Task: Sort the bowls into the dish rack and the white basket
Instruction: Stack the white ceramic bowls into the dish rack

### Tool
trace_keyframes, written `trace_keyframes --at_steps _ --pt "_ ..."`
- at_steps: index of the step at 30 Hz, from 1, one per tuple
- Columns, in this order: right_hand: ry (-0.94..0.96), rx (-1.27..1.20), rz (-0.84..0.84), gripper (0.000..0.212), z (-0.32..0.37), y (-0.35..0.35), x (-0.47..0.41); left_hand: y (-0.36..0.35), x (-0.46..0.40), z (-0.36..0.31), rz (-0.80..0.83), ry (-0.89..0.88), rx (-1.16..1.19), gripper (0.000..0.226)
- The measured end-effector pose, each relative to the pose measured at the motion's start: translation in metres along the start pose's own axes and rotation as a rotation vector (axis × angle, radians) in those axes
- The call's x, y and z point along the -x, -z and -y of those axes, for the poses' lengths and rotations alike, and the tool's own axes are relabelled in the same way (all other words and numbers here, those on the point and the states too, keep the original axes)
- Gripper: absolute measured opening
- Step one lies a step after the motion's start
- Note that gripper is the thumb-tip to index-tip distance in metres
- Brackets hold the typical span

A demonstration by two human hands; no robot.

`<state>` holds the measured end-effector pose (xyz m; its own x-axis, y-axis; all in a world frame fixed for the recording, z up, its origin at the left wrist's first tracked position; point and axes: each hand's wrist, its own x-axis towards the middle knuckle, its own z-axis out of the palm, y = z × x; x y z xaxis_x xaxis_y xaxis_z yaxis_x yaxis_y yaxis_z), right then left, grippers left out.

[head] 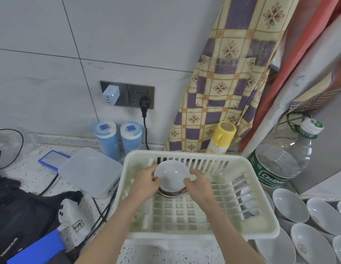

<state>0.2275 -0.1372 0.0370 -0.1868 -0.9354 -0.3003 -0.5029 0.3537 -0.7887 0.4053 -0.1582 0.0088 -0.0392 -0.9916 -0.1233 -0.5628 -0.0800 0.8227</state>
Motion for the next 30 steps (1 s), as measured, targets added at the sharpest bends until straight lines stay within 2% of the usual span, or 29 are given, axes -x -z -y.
trace_keyframes --at_steps 8,16,23,28,30 --pt "0.016 0.03 0.025 0.037 -0.005 -0.001 -0.001 -0.001 0.001 0.0 0.016 -0.014 -0.095 0.033" --pt "0.033 0.053 0.04 0.037 -0.009 -0.004 -0.001 -0.002 0.002 0.002 0.033 0.0 -0.202 0.038" --pt "0.024 0.01 0.041 0.035 -0.017 -0.005 -0.005 -0.002 0.002 0.005 0.021 -0.034 -0.214 0.03" --pt "0.006 -0.027 0.038 0.041 -0.024 -0.007 -0.007 0.0 0.005 0.005 0.035 -0.022 -0.193 0.05" --pt "-0.078 -0.063 0.048 0.042 -0.026 -0.008 -0.008 0.001 0.008 0.004 0.068 -0.035 -0.205 0.055"
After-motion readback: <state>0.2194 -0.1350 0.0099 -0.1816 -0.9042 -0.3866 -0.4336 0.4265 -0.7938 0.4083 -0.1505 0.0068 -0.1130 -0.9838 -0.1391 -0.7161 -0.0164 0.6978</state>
